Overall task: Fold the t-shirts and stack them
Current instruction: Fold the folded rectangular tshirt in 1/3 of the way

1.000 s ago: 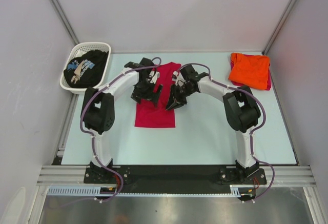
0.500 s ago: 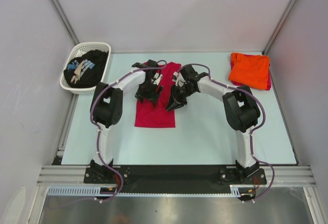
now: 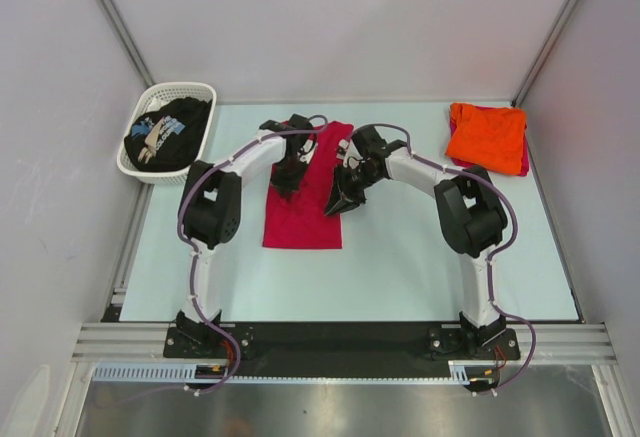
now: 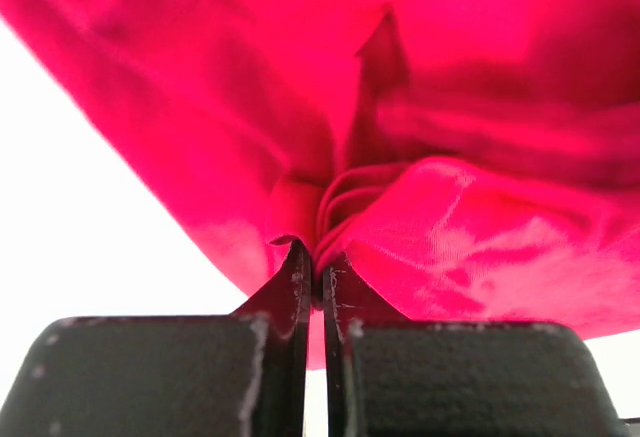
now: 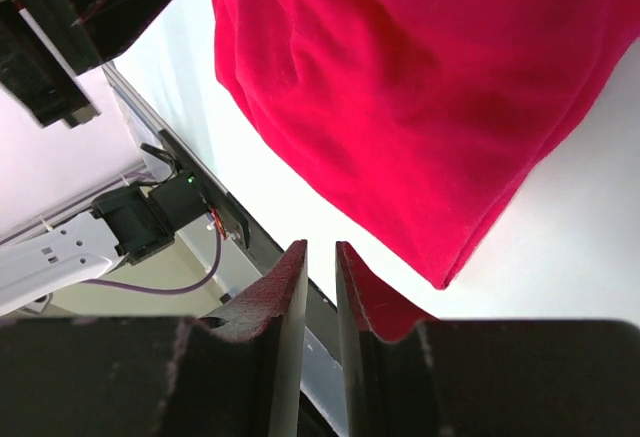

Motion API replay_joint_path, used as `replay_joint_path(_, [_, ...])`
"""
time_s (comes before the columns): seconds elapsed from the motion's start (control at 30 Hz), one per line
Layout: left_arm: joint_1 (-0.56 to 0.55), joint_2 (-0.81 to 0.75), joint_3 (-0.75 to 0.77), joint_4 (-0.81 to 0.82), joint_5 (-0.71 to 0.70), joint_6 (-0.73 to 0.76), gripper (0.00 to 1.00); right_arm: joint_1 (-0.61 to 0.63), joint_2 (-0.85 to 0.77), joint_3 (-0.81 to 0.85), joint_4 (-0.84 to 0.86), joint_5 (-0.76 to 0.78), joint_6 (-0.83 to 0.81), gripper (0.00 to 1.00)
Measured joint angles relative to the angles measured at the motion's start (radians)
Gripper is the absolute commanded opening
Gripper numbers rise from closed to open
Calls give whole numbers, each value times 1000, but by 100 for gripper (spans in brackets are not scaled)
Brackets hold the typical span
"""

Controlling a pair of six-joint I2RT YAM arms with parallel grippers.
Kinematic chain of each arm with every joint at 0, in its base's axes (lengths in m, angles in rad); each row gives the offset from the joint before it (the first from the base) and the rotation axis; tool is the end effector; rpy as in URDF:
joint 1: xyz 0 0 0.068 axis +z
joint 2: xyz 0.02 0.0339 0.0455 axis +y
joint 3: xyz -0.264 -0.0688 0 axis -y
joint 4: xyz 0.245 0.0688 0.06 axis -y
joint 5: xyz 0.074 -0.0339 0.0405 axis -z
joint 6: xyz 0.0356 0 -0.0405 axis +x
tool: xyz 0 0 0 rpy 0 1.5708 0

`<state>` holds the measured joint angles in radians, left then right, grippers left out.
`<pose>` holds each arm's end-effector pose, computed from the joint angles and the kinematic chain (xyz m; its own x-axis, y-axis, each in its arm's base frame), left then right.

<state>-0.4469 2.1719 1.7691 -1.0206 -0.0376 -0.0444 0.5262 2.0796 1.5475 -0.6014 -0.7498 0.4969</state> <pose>0.3922 -0.1865 0.1820 -0.9101 0.3870 -0.1484 0.3869 0.9216 0.0306 0.3618 0.2382 0.1808 -0.9828 -0.1674 -0.0780 -0.1691 0.6458 0.7446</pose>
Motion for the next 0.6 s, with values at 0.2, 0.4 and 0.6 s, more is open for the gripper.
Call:
replay_joint_path(0.2, [0,-16,14,-44,-72,-10,39,3,23,30,-2,1,0,23])
replay_joint_path(0.4, [0,3,92,-80,-160,-42,100,12,34,47,-2,6,0,23])
replay_joint_path(0.6, [0,27,107,-104,-220,-67,100,19,37,47,-11,19,0,23])
